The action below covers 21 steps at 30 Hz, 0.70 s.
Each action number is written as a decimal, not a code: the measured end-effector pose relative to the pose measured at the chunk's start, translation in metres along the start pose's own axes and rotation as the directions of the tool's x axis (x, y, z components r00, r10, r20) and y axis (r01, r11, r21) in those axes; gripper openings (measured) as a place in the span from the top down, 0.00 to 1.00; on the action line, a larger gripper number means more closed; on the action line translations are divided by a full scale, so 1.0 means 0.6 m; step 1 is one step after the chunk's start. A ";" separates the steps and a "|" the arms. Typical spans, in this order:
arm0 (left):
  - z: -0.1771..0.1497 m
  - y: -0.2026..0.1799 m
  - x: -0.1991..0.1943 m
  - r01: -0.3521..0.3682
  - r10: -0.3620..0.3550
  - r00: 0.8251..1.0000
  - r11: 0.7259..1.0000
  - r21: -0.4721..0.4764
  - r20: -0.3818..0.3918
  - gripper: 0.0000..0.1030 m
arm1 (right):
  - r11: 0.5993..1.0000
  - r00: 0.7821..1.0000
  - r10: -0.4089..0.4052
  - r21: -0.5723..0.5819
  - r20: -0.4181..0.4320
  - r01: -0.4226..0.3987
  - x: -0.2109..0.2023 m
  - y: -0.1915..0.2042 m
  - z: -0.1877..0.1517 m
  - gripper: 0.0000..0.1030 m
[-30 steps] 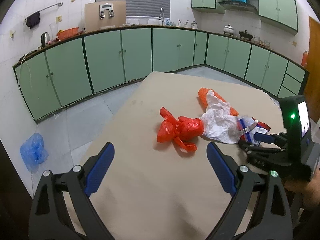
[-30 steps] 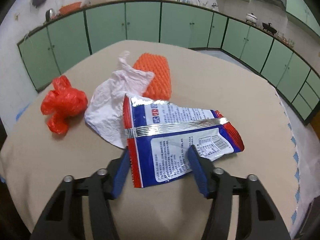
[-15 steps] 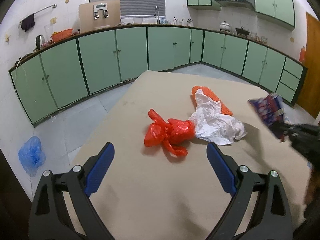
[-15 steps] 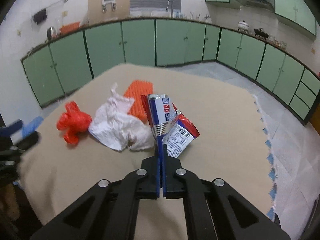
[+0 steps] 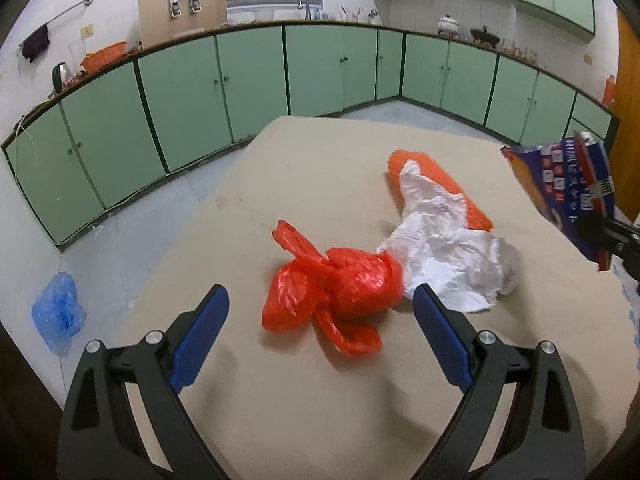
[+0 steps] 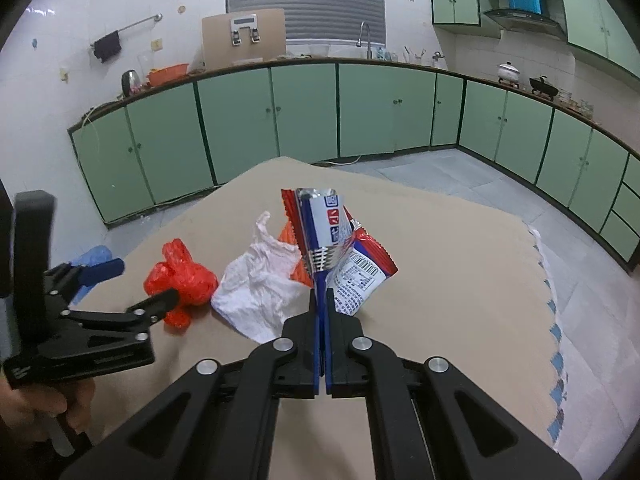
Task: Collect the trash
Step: 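Grasp the red plastic bag with the left gripper while the right gripper holds the packet, then carry the red bag and snack packet over the black bin and release both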
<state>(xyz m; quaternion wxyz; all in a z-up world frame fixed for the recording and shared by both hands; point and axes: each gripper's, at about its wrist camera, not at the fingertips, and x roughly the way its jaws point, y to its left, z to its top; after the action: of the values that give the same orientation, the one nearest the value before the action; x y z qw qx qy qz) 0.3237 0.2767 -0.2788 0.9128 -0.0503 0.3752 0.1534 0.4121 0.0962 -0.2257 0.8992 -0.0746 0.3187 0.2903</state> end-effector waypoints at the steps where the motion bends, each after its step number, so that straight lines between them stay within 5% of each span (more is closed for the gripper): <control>1: 0.003 0.001 0.009 -0.002 0.002 1.000 1.000 0.001 -0.012 0.13 | 1.000 1.000 0.003 0.001 -0.002 -0.003 0.003 -0.001 0.000 0.99; 3: 0.004 0.001 0.024 0.009 -0.009 0.999 1.000 0.001 -0.040 0.27 | 1.000 1.000 0.008 0.006 -0.005 -0.008 0.007 -0.004 -0.002 0.98; 5: 0.001 0.002 0.034 0.032 -0.032 0.997 0.999 0.000 -0.065 0.62 | 1.000 1.000 0.012 0.007 -0.010 -0.012 0.009 -0.005 -0.004 0.98; 10: -0.008 0.003 0.025 0.068 -0.068 0.996 0.998 0.002 -0.051 1.00 | 1.000 1.000 0.013 0.003 -0.010 -0.013 -0.001 -0.009 -0.009 0.98; 21: -0.016 -0.012 -0.068 0.085 -0.085 0.996 0.996 -0.036 0.008 1.00 | 1.000 1.000 0.009 -0.003 0.015 -0.009 -0.055 -0.006 -0.009 0.98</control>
<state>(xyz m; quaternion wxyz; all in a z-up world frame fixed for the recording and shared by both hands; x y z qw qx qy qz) 0.2919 0.2581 -0.2572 0.9186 -0.0823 0.3668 0.1215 0.3906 0.0757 -0.2096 0.9001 -0.0726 0.3119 0.2953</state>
